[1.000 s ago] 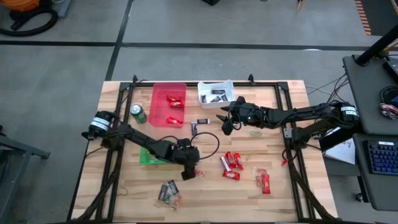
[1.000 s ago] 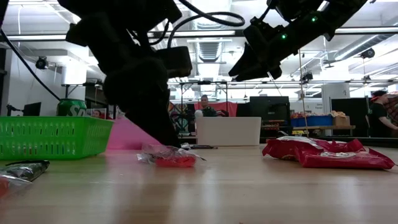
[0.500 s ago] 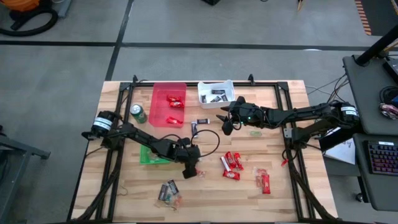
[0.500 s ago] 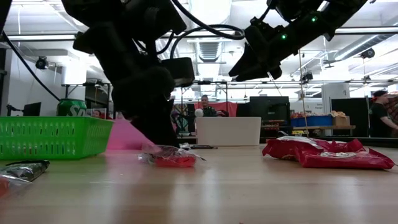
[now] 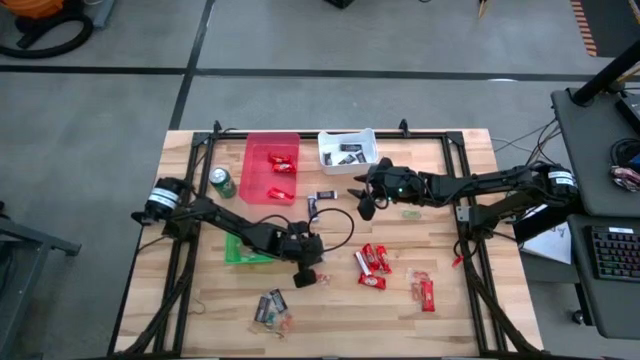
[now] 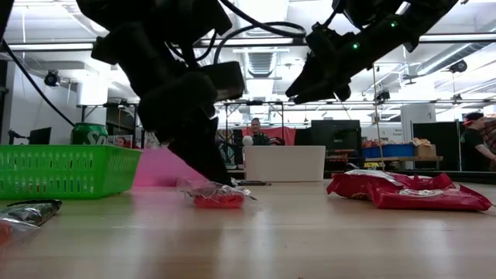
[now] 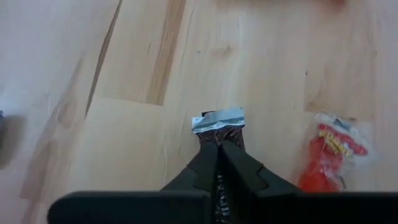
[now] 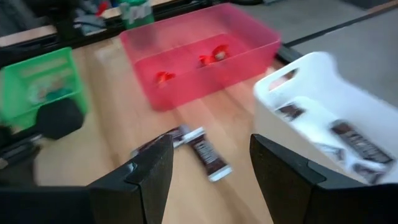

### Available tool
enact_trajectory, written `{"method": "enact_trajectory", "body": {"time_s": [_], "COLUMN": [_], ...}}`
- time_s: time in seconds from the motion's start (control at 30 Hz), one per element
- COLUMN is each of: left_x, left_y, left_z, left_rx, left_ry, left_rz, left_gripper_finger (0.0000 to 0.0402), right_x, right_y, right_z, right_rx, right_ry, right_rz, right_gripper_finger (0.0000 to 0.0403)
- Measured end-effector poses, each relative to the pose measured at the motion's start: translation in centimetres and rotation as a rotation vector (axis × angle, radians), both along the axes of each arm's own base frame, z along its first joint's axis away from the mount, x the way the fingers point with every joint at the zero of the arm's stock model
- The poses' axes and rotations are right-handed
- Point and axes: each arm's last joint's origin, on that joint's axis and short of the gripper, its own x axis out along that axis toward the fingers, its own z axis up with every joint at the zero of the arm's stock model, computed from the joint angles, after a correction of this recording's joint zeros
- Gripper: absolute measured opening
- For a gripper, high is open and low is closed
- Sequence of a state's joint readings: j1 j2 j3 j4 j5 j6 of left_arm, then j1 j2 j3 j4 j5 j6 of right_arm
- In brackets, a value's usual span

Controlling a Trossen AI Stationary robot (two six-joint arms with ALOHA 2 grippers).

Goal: Organize candy in baskets
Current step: Put the brown chocolate into the white bin

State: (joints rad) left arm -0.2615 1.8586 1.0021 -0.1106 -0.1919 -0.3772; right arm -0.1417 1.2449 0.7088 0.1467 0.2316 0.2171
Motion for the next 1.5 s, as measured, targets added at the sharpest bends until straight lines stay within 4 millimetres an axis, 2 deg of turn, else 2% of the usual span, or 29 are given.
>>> {"method": "enact_trajectory", "body": {"time_s": [0.13,0.4,0.6,0.7,0.77,0.9,1.13,1.5], "left_x": [-0.1,-0.5,-0.5,-0.5,-0.7,-0.9,-1.2,-2.0], "left_y": [0.1,0.4,0.6,0.6,0.3,0.0,0.4,0.7], "left_z": [0.9,2.7,3.0,2.9,2.7,2.2,1.1,-0.6], "left_rx": [0.033,0.127,0.148,0.153,0.153,0.165,0.179,0.126], "left_ry": [-0.028,-0.063,-0.071,-0.062,-0.048,-0.023,0.016,-0.018], "left_rz": [-0.021,-0.039,-0.063,-0.082,-0.160,-0.227,-0.215,-0.162], "left_gripper_finger": [0.0001,0.0001,0.0000,0.0000,0.0000,0.0000,0.0000,0.0000], "right_x": [-0.1,-0.4,-0.4,-0.3,-0.3,0.2,1.7,4.6], "right_y": [0.3,1.1,1.7,2.1,2.4,3.3,4.3,5.2], "right_z": [-0.5,-1.4,-1.5,-1.5,-1.7,-2.9,-5.9,-6.9], "right_rx": [0.060,0.154,0.381,0.457,0.482,0.534,0.593,0.627], "right_ry": [0.004,0.018,-0.008,-0.015,-0.011,0.040,0.151,0.195], "right_rz": [0.058,0.043,0.129,0.141,0.138,0.129,0.101,0.132], "right_gripper_finger": [0.0205,0.0205,0.0205,0.0205,0.0205,0.0205,0.0205,0.0206]}}
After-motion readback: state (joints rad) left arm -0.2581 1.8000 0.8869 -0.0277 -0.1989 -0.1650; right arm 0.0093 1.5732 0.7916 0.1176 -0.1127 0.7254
